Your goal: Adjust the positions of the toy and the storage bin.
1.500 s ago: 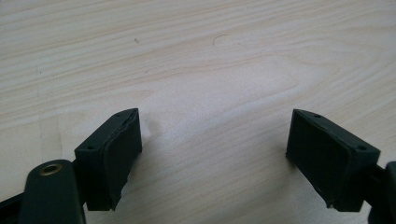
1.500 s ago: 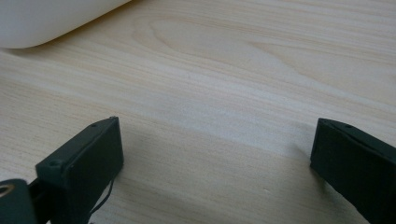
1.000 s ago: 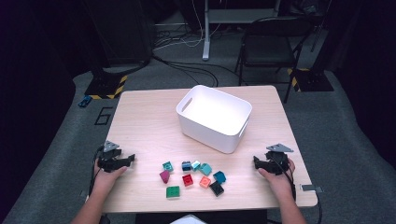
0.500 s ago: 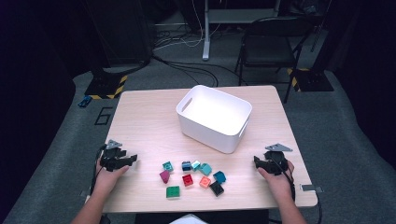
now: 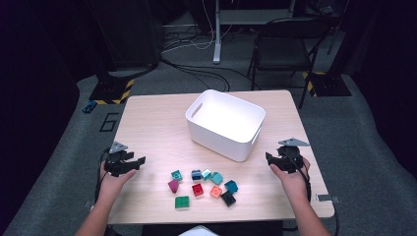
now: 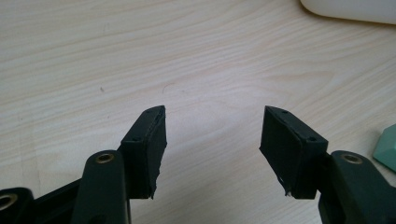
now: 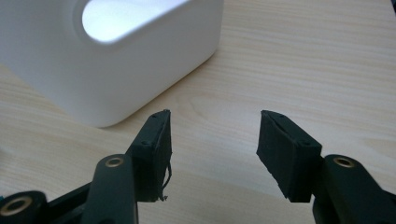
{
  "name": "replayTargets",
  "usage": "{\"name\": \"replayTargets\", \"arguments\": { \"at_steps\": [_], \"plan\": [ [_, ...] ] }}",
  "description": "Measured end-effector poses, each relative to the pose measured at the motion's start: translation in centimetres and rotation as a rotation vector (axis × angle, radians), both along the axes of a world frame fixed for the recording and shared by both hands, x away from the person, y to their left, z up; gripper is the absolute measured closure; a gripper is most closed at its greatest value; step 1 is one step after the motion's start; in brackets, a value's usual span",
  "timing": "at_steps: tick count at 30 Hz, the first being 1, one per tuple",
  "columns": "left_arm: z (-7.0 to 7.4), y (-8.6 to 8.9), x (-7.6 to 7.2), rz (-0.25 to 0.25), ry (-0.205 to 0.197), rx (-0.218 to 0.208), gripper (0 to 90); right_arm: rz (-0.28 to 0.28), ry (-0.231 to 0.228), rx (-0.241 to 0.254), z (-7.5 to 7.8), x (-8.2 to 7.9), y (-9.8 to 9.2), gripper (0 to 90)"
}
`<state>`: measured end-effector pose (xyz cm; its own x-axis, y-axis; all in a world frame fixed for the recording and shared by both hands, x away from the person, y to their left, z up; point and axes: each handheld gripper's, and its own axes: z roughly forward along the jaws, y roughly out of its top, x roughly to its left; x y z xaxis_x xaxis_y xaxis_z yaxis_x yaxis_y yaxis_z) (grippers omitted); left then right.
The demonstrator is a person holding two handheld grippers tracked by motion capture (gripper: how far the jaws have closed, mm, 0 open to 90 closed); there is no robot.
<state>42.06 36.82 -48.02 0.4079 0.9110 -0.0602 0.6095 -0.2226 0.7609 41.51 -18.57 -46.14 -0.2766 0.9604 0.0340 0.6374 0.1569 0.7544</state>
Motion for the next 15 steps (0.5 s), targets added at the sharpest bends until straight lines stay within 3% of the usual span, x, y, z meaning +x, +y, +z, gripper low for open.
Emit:
{"name": "replayTargets", "arguments": {
  "at_steps": [4, 9, 15],
  "plan": [
    [-0.3, -0.5, -0.3, -0.010, -0.001, -0.006, 40.7, -0.013, 0.023, 0.008, 1.0, 0.9, 0.3, 44.4],
    [-0.9, -0.9, -0.7, -0.044, 0.014, 0.017, 41.1, -0.010, 0.017, 0.039, 2.8, 1.6, 0.8, 44.7],
    [-1.1, -0.3, -1.1, -0.034, 0.020, 0.010, 41.1, -0.005, -0.014, 0.053, 4.8, 2.3, 1.4, 44.8]
  ]
}}
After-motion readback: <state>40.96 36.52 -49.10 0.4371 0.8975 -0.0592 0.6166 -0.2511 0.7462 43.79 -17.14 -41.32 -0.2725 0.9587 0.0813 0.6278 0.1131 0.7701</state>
